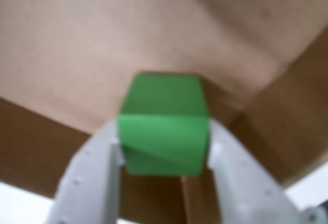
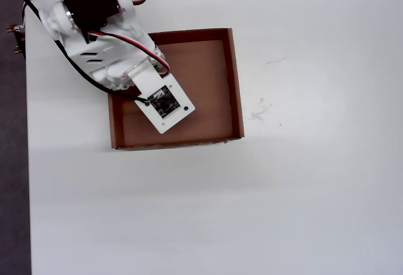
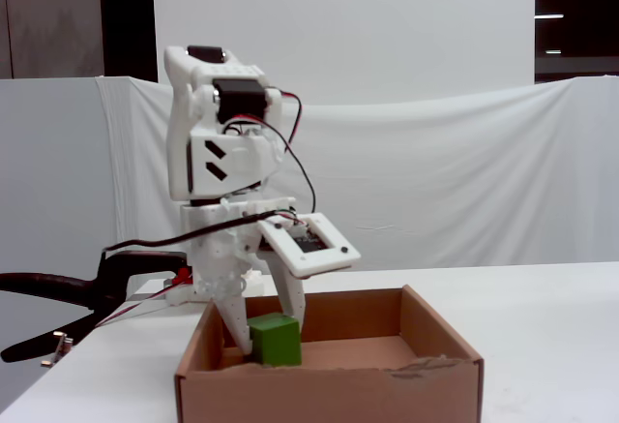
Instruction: Grasp a green cube and put it in a box.
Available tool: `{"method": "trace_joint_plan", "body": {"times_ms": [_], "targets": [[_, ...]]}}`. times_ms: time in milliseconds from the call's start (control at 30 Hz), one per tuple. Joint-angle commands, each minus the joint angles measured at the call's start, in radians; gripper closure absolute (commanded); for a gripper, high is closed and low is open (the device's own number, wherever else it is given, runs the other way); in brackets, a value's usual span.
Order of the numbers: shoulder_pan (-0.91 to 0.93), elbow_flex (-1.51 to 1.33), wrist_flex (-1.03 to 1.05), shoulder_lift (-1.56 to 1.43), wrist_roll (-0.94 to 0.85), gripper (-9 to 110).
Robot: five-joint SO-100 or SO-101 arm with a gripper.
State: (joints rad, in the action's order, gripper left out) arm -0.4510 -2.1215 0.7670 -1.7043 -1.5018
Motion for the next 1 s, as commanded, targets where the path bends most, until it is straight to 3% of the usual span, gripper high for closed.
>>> {"method": "trace_joint_plan", "body": {"times_ms": [0,533,967], "targets": [[0.011,0.003,-0.017,-0.006,-0.012,87],[0.029,-0.002,-0.043,-0.052,-0.005,79],[0.236,-0.048,0.067,-0.456,0.060,78]]}}
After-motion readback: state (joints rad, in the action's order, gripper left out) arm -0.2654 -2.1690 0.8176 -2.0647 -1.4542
